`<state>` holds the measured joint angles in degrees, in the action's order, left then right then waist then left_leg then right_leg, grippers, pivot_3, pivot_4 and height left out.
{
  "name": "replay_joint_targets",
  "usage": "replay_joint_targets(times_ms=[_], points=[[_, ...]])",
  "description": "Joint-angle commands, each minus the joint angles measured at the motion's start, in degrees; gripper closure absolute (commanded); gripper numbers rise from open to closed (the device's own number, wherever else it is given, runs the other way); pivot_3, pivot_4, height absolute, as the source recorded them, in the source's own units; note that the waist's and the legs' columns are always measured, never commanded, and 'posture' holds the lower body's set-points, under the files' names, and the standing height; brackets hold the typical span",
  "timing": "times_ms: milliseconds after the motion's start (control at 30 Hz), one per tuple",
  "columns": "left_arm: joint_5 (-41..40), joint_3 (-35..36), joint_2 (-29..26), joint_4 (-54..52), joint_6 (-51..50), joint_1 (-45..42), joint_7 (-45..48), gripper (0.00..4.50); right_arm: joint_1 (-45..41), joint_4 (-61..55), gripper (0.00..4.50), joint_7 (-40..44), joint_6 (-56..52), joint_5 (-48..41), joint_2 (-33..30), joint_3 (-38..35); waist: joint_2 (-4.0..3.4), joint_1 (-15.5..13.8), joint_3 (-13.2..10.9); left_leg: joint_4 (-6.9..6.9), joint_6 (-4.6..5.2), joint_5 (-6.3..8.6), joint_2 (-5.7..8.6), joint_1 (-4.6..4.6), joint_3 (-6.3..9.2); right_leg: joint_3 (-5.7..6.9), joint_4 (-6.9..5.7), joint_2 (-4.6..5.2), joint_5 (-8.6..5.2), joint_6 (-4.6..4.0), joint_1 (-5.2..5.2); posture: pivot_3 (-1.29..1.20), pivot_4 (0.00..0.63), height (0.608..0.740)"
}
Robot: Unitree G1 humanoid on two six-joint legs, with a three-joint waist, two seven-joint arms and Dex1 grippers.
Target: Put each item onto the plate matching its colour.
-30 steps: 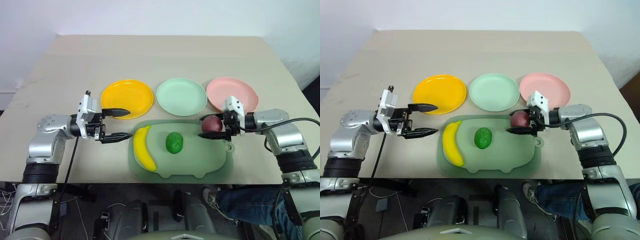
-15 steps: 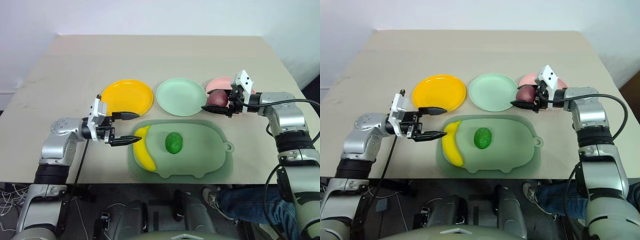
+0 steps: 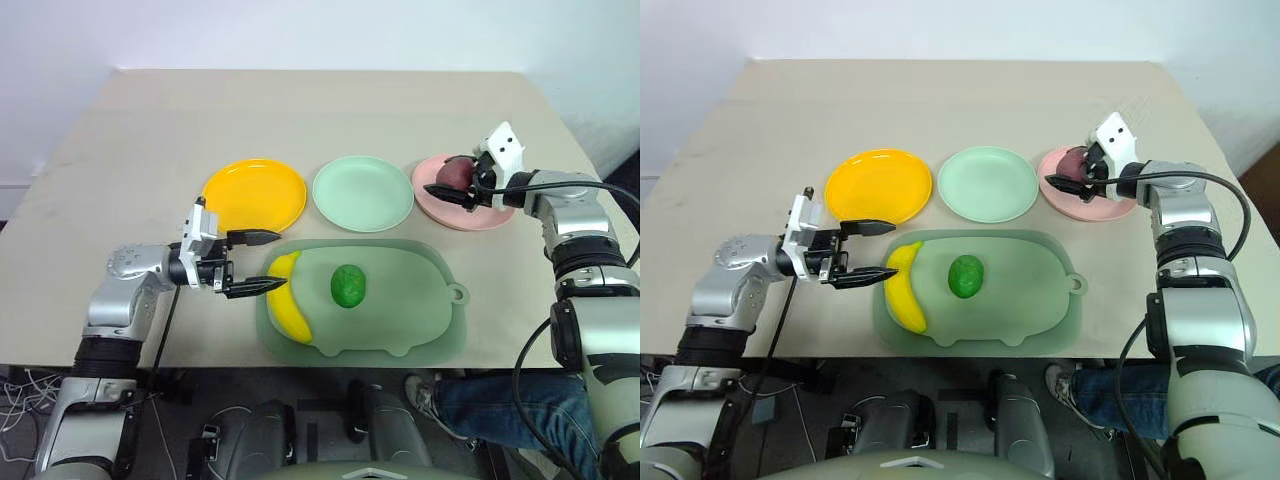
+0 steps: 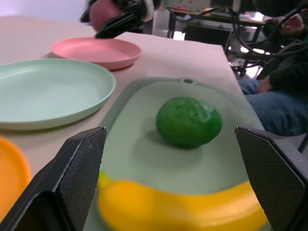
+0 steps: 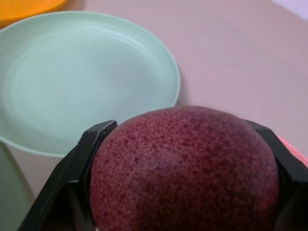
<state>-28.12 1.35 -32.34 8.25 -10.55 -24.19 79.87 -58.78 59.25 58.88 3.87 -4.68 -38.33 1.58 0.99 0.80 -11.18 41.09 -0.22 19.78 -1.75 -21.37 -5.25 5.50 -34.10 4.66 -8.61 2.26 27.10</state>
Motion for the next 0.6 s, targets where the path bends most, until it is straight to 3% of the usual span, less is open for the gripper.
replay_joint_targets(times_ms=[33, 300, 333, 433, 600], points=[[-0.66, 0.71, -0.71, -2.11, 0.18, 0.82, -0.25, 0.00, -2.23, 0.53, 1.17, -0.10, 0.71, 0.10, -0.16, -1.44, 0.00, 0.01, 0.00, 0.00, 0.00, 0.00, 0.00, 0.00, 0.00, 0.00, 0.00, 0.00, 0.00, 0.00, 0.00, 0.00, 0.150, 0.740], [-0.97, 0.94, -1.70, -2.02, -0.15, 0.34, 0.15, 0.00, -2.63, 1.61, 1.17, 0.03, 0.34, -0.38, -0.14, -2.24, -0.01, -0.06, 0.00, 0.00, 0.00, 0.00, 0.00, 0.00, 0.00, 0.00, 0.00, 0.01, 0.00, 0.00, 0.00, 0.00, 0.150, 0.740], [-1.16, 1.16, -2.09, -2.18, -0.29, 0.44, 0.35, 0.00, -2.85, 2.50, 0.62, -1.92, 1.46, 0.67, -0.51, -1.93, -0.02, -0.05, 0.00, 0.00, 0.00, 0.00, 0.00, 0.00, 0.00, 0.00, 0.00, 0.01, 0.00, 0.00, 0.00, 0.00, 0.150, 0.740], [-1.45, 1.46, -2.71, -2.48, -0.50, 0.55, 0.56, 0.00, -3.73, 5.47, 0.03, -6.75, 2.89, 2.86, -1.37, -1.47, -0.02, 0.01, 0.00, 0.00, 0.00, 0.00, 0.00, 0.01, 0.00, 0.00, 0.00, 0.01, 0.00, 0.00, 0.00, 0.00, 0.150, 0.740], [-2.06, 1.63, -3.11, -3.01, -0.84, 0.40, 0.46, 0.00, -4.42, 6.70, 0.03, -6.02, 3.82, 2.63, -1.13, -2.37, -0.02, 0.02, -0.01, 0.00, 0.00, 0.00, 0.00, 0.00, -0.01, -0.01, 0.00, 0.01, 0.00, 0.00, 0.00, 0.00, 0.150, 0.740]])
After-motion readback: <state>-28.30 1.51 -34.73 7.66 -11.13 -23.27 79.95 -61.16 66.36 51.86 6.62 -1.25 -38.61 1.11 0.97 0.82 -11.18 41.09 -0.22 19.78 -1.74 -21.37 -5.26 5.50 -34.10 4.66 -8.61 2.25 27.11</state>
